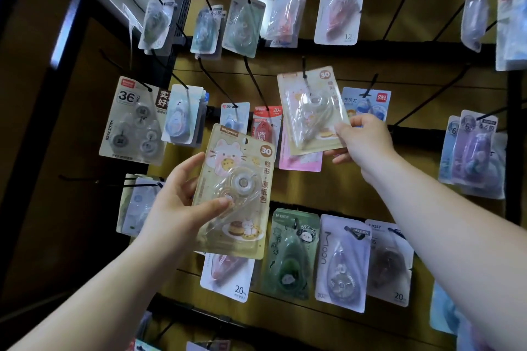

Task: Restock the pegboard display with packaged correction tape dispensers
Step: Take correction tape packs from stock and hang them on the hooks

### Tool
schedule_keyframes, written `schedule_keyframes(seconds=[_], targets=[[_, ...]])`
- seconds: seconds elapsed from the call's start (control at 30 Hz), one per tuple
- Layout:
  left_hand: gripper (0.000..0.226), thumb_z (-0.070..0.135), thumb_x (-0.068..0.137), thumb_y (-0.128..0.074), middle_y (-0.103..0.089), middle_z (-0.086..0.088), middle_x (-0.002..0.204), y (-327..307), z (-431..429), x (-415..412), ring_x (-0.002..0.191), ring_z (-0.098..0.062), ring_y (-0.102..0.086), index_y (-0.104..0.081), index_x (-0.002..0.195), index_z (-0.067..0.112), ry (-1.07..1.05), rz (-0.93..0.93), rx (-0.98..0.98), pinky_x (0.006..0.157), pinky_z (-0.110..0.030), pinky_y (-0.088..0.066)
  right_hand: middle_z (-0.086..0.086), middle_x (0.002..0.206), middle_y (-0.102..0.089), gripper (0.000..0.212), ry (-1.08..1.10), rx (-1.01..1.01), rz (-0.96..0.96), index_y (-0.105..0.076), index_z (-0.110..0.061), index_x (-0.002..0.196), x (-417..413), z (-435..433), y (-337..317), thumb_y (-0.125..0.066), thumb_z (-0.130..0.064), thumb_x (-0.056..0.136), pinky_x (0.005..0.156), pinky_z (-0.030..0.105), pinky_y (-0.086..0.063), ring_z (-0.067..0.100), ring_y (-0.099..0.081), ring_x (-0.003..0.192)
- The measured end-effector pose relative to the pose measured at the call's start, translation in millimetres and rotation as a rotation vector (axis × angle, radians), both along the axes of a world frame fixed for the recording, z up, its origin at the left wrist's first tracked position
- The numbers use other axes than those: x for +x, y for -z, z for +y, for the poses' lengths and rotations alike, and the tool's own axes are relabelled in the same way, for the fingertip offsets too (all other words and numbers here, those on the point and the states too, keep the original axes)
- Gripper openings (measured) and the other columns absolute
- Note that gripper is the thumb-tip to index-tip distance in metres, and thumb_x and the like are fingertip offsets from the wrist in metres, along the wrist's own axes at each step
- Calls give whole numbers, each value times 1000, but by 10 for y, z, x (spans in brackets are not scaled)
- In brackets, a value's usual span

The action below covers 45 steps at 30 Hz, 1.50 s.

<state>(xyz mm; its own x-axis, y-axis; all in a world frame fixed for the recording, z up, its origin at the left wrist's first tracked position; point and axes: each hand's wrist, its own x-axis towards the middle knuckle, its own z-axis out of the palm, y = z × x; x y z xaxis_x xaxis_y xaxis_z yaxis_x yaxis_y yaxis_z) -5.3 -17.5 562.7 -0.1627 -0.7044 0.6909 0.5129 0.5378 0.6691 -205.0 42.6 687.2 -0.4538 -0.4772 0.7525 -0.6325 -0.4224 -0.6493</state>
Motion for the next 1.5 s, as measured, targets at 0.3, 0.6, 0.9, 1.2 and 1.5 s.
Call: schedule_keyframes(seconds=[0.3, 0.6, 0.9, 1.2, 1.5], targets=[[66, -7, 70, -63, -65, 5, 93, 4, -18, -3, 73, -9, -71, -42, 117, 33, 5, -6, 1, 57, -29, -60, 13, 92, -60, 7, 198, 101, 13, -45, -8, 99, -142, -306, -5, -45, -11, 92, 34, 20, -45, 22, -59, 51], [69, 4, 56, -67, -63, 1, 101, -26, 6, 17, 96, -24, -64, -43, 114, 33, -8, 20, 6, 73, -42, -54, 6, 95, -55, 22, 205, 85, 36, -49, -6, 103, -64, -325, 162, -49, -24, 91, 69, 35, -55, 23, -61, 78], [59, 9, 56, -67, -65, 4, 89, -50, 113, -204, 76, -10, -68, -46, 105, 36, -10, 73, -37, 61, -28, -60, 4, 110, -56, 26, -284, 110, 4, -47, -14, 108, 315, 91, 647, -52, -30, 89, 76, 30, -51, 13, -56, 90], [48, 11, 64, -69, -66, 5, 95, -66, 171, -408, 86, -11, -67, -48, 99, 37, -23, 52, -84, 66, -29, -59, 3, 67, -59, 16, -365, 245, -8, -51, -15, 76, 223, 193, 708, -49, -9, 91, 35, 15, -43, 4, -58, 40], [47, 22, 83, -58, -46, 18, 116, 85, -108, -268, 109, -3, -43, -39, 125, 33, -464, -306, -230, 94, -21, -29, 2, 68, -56, 25, -93, -29, 40, -45, -20, 68, 53, 109, 324, -50, -9, 91, 43, 19, -45, 14, -54, 56]])
